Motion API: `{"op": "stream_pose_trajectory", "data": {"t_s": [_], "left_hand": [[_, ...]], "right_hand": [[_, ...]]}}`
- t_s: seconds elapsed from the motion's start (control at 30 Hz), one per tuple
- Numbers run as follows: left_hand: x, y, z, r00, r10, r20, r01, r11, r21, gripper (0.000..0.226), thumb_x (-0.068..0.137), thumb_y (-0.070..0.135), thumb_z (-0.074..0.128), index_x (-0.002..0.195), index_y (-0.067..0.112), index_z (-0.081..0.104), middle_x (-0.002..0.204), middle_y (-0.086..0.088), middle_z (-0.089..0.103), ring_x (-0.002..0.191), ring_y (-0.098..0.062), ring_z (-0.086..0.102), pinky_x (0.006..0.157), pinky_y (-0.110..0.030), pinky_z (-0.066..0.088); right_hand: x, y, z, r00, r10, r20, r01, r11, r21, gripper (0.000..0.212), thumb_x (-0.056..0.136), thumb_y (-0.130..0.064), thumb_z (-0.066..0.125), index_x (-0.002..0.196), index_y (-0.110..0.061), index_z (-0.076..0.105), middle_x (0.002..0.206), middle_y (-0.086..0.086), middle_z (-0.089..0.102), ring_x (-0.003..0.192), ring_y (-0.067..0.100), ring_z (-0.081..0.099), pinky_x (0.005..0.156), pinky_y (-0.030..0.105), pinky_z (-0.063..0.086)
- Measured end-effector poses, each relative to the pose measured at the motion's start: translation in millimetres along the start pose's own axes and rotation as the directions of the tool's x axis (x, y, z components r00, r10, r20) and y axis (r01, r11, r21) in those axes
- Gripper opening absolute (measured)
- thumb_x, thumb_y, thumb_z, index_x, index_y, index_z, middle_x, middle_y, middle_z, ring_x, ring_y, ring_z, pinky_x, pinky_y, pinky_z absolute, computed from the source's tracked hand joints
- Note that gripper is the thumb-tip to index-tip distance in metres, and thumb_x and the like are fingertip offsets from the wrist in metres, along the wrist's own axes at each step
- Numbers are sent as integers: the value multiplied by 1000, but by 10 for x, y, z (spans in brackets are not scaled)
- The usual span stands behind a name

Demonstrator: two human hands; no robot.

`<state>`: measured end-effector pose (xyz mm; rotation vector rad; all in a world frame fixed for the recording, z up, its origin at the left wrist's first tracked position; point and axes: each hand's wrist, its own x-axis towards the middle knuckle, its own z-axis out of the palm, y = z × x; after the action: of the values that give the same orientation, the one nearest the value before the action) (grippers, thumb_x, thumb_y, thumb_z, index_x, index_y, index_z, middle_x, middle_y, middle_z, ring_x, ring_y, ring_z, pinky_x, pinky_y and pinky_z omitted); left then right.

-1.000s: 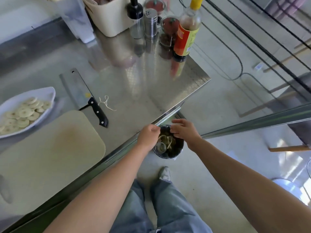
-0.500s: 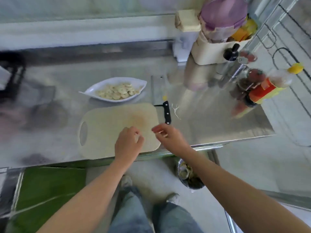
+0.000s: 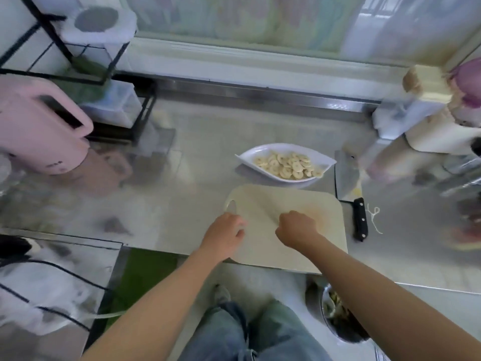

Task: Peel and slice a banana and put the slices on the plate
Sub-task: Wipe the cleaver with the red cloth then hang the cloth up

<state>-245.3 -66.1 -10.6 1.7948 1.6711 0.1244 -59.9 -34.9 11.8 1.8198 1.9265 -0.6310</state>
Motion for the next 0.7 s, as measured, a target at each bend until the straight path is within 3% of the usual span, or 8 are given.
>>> {"op": "stream_pose_trajectory", "data": {"t_s": [0.13,0.27,0.33,0.43,0.57,0.7], "left_hand": [[79,-229,-297,997,-50,-58,46,997,-61,20,93,21,49,108,19,63,109,-4,62,97,-23,59,81,-30,43],[104,-494,-707,956,-215,-197,174,963,-208,21,94,21,51,112,18,61,110,-3,67,101,-25,61,88,-34,48],[61,-599,-999,887,-373,-274,248,882,-400,26,93,18,51,117,15,60,113,-3,66,105,-24,60,92,-32,46],[-11,-865,-1487,760,-554,-341,262,741,-619,20,92,18,54,107,10,66,105,-12,69,101,-30,62,90,-37,49],[-191,-1208,-2133,663,-627,-409,216,684,-697,24,85,27,55,98,10,66,98,-18,69,97,-35,64,89,-47,52],[-430,-1401,-2868,558,-629,-541,150,718,-680,16,89,18,53,99,10,64,103,-21,67,97,-37,64,88,-52,52]], "right_hand": [[210,-329,-235,991,-129,23,127,990,60,25,90,-27,47,107,-14,60,112,8,61,103,28,57,80,31,43],[425,-851,-542,914,-405,16,378,866,328,19,90,-24,55,102,-15,66,105,6,68,98,24,62,85,31,47],[506,-1154,-752,875,-484,-16,443,786,431,16,88,-16,56,99,-13,68,95,9,71,86,21,65,79,29,50],[573,-1633,-1116,830,-555,-55,495,688,530,24,88,-5,47,97,-11,68,91,11,72,75,17,67,67,21,51],[542,-2350,-1618,759,-639,-122,575,570,587,20,88,-3,49,97,-6,67,88,13,69,80,22,65,72,31,51],[341,-3102,-2048,679,-703,-212,659,457,597,17,92,-7,51,98,-5,66,90,18,69,74,20,64,70,26,54]]}}
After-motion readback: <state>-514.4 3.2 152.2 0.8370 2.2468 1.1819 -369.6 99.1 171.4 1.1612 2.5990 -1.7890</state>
